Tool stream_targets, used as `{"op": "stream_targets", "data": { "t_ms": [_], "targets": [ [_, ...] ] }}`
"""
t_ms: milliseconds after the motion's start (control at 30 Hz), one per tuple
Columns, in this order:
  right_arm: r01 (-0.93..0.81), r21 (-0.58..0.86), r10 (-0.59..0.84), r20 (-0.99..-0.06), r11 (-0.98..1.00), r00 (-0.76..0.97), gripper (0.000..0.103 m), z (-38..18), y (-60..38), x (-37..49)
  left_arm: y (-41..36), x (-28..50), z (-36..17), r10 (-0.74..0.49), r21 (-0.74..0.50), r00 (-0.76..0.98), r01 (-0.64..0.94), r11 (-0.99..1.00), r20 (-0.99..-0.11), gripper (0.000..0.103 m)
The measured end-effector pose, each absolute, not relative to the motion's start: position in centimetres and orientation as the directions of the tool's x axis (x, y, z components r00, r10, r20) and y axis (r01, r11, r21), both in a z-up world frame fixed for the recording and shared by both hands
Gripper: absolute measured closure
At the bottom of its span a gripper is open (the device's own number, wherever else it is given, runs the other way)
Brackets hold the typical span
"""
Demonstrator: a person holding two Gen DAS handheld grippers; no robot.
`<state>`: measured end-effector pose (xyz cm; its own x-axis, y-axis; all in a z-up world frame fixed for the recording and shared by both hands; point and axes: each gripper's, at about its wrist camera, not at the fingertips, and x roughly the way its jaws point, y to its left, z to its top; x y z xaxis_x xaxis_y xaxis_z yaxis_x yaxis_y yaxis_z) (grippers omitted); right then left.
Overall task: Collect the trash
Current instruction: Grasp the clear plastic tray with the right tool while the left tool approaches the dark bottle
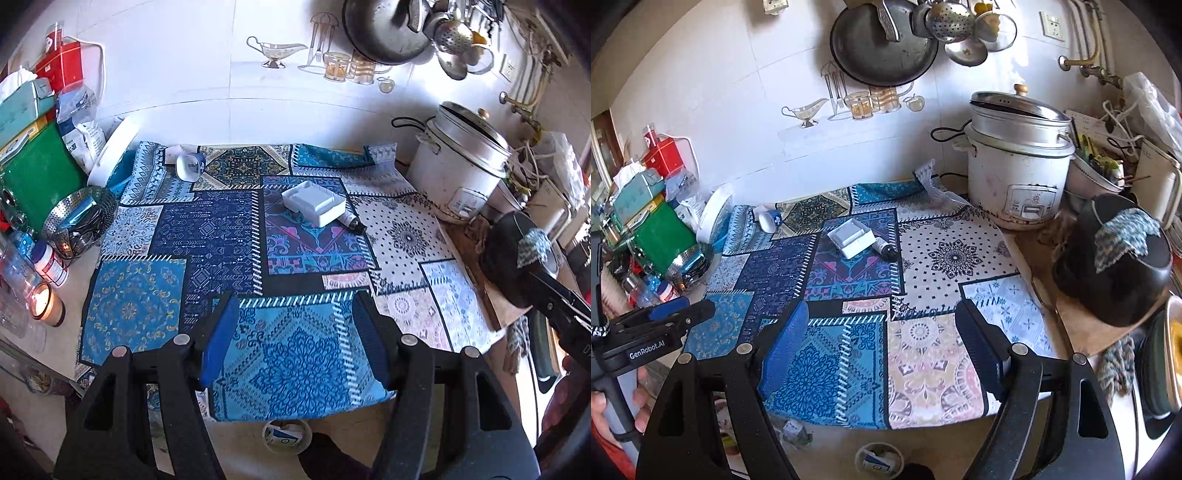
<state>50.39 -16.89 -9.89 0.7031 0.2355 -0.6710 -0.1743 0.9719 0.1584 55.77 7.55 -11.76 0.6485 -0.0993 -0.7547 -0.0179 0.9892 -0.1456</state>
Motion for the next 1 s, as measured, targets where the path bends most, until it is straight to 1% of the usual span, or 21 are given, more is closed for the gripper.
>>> {"op": "stream_targets", "data": {
  "t_ms": [200, 300, 433, 567, 700, 900, 1000],
  "targets": [
    [-0.254, 0.136, 0.273, -0.71, 0.958, 0.649, 0.024, -11.6, -17.1, 57.9, 7.3, 61.9, -13.6, -0.076, -0.186, 0.618, -0.116, 0.976, -0.783, 0.039],
    [-0.264, 0.179, 0.308, -0.733, 0.948, 0.607, 0.024, -13.1, -16.1, 61.4, 7.9, 64.1, -14.3, -0.057, -0.178, 0.6, -0.144, 0.974, -0.798, 0.039],
    [-0.249, 0.259, 0.355, -0.762, 0.933, 0.542, 0.024, -15.8, -14.2, 65.4, 9.0, 66.8, -15.7, -0.025, -0.134, 0.576, -0.148, 0.98, -0.817, 0.039],
    [-0.158, 0.354, 0.385, -0.789, 0.922, 0.479, 0.024, -19.3, -12.1, 68.8, 11.0, 69.3, -17.0, -0.051, -0.136, 0.55, -0.116, 0.984, -0.834, 0.039],
    [-0.04, 0.373, 0.352, -0.826, 0.927, 0.441, 0.024, -22.5, -9.9, 71.8, 13.9, 72.0, -17.7, -0.068, -0.12, 0.52, -0.068, 0.99, -0.852, 0.039],
    [0.114, 0.449, 0.377, -0.841, 0.886, 0.388, 0.024, -26.8, -8.4, 75.3, 17.7, 75.1, -18.8, -0.077, -0.123, 0.502, -0.059, 0.991, -0.862, 0.039],
    [0.161, 0.505, 0.414, -0.82, 0.848, 0.394, 0.033, -27.9, -8.5, 76.2, 18.6, 76.1, -19.7, -0.082, -0.126, 0.483, -0.06, 0.99, -0.872, 0.039]
  ]
}}
